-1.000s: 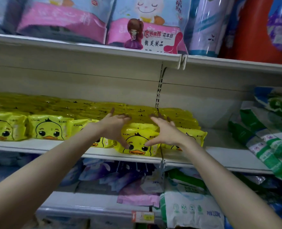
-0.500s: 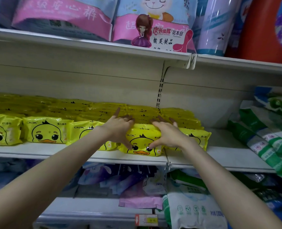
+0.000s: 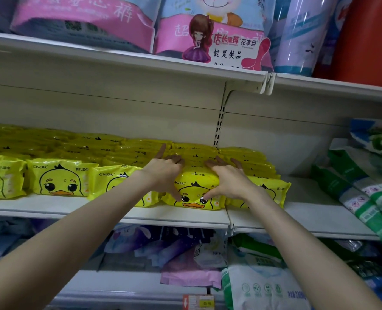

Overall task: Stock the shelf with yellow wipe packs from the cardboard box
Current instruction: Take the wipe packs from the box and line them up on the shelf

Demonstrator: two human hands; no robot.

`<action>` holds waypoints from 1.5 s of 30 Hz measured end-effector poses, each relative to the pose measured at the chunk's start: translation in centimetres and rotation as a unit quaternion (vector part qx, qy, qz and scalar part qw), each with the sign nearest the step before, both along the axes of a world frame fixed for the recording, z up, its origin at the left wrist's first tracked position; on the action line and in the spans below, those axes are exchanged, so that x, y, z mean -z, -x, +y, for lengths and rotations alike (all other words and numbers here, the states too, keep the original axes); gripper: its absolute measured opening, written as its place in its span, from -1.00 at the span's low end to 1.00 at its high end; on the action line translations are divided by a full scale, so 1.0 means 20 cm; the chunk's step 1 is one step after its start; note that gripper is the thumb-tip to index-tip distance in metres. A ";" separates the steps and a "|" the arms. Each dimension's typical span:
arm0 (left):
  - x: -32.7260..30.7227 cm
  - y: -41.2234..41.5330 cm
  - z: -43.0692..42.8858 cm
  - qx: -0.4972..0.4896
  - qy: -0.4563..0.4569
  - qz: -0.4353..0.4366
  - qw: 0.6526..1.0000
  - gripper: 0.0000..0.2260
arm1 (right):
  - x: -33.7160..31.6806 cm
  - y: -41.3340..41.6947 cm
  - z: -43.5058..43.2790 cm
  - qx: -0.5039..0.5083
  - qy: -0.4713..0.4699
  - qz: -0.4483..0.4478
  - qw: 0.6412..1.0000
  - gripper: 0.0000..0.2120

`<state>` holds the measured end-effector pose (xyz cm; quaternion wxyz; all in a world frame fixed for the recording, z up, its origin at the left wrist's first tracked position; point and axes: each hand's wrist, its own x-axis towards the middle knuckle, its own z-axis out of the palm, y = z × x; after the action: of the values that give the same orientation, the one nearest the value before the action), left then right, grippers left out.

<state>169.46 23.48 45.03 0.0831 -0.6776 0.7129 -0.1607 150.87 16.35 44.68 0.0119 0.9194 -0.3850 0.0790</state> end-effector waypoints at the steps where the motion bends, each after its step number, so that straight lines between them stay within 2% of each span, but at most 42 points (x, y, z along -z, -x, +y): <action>1: 0.00 0.00 -0.01 0.000 0.001 0.001 1.000 -0.02 | 0.00 0.00 -0.01 0.001 0.001 0.000 1.000 -0.02; 25: 0.01 0.00 -0.02 -0.014 -0.003 -0.016 1.000 0.00 | 0.00 -0.02 -0.03 0.011 0.029 0.029 0.999 0.07; 30: 0.01 0.00 -0.01 -0.015 -0.002 -0.009 1.000 -0.01 | -0.02 0.03 0.01 0.014 0.008 0.037 0.999 0.09; 35: -0.02 0.04 -0.02 -0.020 -0.019 0.004 1.000 0.03 | -0.01 0.06 0.00 0.018 0.017 0.036 0.999 0.07; 40: -0.03 0.05 -0.05 -0.015 -0.070 0.040 0.997 0.16 | 0.00 0.05 -0.02 0.022 0.026 0.028 0.999 0.02; 45: -0.04 0.05 -0.08 -0.012 -0.066 0.034 0.997 0.14 | 0.00 0.03 -0.05 0.028 0.031 0.027 0.999 0.02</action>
<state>168.44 21.94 45.76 0.1051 -0.6842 0.7161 -0.0896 150.23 15.44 44.70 0.0530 0.9094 -0.4073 0.0662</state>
